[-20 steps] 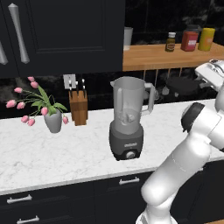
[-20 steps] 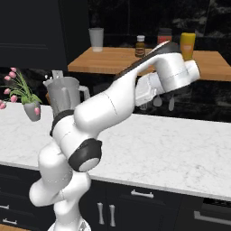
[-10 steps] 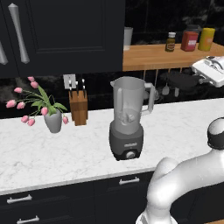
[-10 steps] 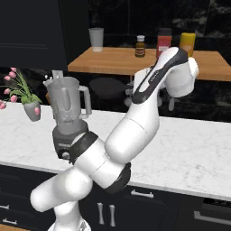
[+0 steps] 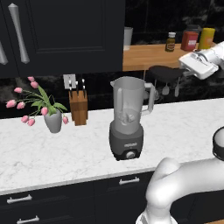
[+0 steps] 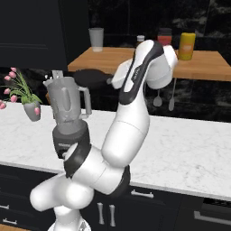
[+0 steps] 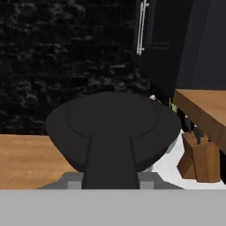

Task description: Close the lid blender by securely placing the lid on top.

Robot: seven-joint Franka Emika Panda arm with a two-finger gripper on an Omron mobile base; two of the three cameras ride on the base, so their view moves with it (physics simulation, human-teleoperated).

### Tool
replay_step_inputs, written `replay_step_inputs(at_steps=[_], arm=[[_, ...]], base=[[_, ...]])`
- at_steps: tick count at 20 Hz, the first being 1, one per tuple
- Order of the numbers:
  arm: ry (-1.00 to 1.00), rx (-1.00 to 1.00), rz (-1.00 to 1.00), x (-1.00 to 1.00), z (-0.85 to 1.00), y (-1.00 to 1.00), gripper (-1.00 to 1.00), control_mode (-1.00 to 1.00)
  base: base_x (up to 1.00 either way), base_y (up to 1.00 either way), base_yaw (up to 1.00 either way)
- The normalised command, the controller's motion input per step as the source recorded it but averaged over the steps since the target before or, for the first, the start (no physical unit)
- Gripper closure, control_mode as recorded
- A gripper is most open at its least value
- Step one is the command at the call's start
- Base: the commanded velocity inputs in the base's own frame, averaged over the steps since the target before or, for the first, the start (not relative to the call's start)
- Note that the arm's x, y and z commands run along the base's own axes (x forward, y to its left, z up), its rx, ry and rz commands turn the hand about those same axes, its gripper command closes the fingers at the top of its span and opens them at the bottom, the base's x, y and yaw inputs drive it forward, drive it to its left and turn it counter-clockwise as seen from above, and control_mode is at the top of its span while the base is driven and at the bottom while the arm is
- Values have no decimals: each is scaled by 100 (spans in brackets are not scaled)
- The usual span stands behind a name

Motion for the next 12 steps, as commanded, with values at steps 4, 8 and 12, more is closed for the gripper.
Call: replay_step_inputs(at_steps=[4,8,12], arm=[[0,0,-14,-6,37,60,100,-100],[0,0,-13,-4,29,60,100,-100],[0,-1,-12,0,11,56,100,-100]], base=[[0,0,0],[0,0,0],[0,0,0]])
